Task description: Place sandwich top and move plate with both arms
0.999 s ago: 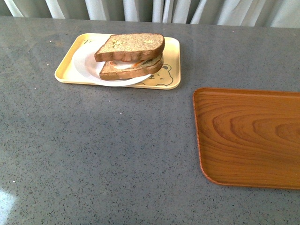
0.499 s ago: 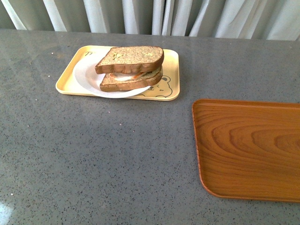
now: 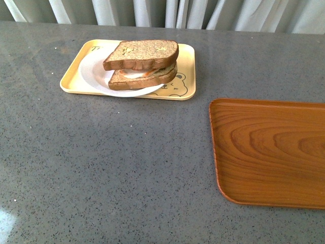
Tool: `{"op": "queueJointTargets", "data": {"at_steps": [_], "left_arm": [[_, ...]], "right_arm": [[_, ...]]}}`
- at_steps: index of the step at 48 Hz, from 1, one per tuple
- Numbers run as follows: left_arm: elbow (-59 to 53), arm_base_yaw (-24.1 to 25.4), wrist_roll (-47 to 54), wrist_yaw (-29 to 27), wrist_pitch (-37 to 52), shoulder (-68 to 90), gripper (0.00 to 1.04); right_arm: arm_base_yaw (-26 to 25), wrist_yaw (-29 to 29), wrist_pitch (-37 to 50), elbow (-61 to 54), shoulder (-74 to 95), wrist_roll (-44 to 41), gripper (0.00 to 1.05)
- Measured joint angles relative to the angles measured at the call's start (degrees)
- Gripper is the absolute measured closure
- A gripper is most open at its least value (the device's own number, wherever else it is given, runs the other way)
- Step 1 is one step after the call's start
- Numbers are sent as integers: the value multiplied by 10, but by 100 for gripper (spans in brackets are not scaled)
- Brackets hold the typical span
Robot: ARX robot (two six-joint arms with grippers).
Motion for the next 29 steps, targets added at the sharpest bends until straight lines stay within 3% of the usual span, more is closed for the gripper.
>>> {"op": "queueJointTargets", "data": {"at_steps": [29], "left_arm": [[0, 0, 0, 0, -116, -118, 103]], "right_arm": [[0, 0, 0, 0, 0, 0, 9]]}}
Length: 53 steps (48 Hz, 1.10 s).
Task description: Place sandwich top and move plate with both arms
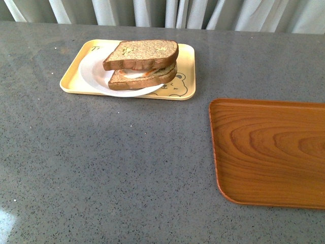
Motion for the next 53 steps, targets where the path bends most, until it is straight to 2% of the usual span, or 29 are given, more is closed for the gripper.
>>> {"op": "queueJointTargets", "data": {"at_steps": [11, 14, 16, 37, 44, 47, 53], "left_arm": [[0, 0, 0, 0, -35, -34, 103], [0, 0, 0, 0, -115, -95, 103], [0, 0, 0, 0, -128, -114, 103], [0, -1, 0, 0, -133, -123, 103], [0, 0, 0, 0, -133, -123, 78], [0, 0, 0, 0, -133, -123, 72], [0, 0, 0, 0, -133, -123, 52]], "right_arm": [[0, 0, 0, 0, 0, 0, 9], [0, 0, 0, 0, 0, 0, 9], [0, 0, 0, 0, 0, 0, 9], [0, 0, 0, 0, 0, 0, 9], [0, 0, 0, 0, 0, 0, 9], [0, 0, 0, 0, 0, 0, 9], [0, 0, 0, 0, 0, 0, 9]]}}
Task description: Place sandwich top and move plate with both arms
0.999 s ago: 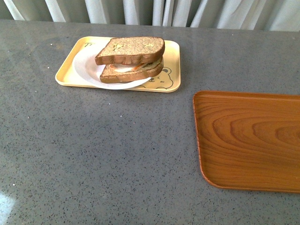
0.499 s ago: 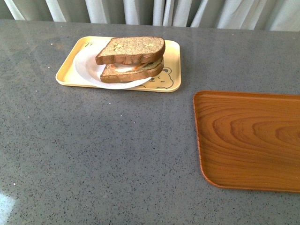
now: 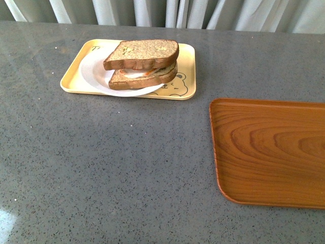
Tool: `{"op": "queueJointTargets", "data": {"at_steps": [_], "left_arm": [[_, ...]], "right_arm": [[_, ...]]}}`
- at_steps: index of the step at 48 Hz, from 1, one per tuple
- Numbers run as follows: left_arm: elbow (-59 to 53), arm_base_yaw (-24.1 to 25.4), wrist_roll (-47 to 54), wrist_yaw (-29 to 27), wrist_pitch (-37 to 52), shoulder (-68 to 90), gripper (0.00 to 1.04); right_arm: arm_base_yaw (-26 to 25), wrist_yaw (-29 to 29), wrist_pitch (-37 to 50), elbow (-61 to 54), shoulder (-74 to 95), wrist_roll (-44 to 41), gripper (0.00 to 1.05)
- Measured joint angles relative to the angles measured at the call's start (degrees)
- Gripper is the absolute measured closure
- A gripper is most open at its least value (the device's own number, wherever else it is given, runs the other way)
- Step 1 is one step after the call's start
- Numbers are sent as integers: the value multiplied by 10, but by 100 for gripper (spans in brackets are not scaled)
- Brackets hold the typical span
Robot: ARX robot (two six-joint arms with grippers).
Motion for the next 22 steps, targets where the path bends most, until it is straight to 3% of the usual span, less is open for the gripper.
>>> {"op": "queueJointTargets", "data": {"at_steps": [13, 22], "left_arm": [[0, 0, 0, 0, 0, 0, 8], [0, 0, 1, 0, 0, 0, 9]], "right_arm": [[0, 0, 0, 0, 0, 0, 9], [0, 0, 0, 0, 0, 0, 9]]}}
